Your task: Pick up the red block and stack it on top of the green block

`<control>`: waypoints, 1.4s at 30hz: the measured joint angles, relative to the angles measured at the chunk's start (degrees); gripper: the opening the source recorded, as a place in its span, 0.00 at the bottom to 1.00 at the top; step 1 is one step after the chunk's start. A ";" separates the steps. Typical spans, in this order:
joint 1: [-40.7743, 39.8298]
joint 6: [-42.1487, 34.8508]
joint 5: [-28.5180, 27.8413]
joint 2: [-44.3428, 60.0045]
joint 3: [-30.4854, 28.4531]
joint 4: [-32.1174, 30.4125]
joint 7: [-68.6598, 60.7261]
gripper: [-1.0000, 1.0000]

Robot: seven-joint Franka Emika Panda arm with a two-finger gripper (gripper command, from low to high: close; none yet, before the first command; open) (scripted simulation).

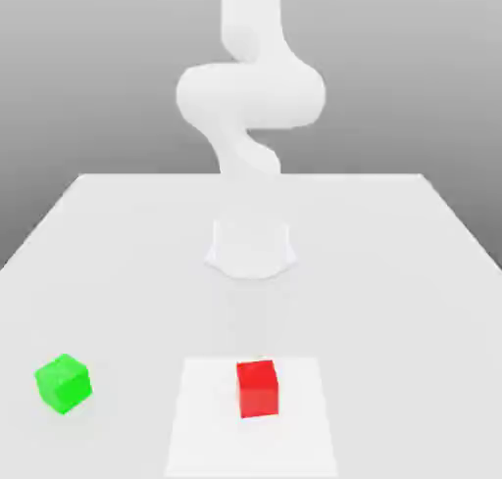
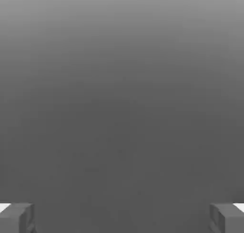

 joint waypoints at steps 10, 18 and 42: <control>0.69 12.75 -1.01 21.59 -0.26 -12.24 -2.95 0.50; 1.61 22.56 -0.27 38.20 -0.76 -21.72 -6.29 0.50; -6.03 22.91 0.57 42.60 -3.38 -21.42 -9.98 0.00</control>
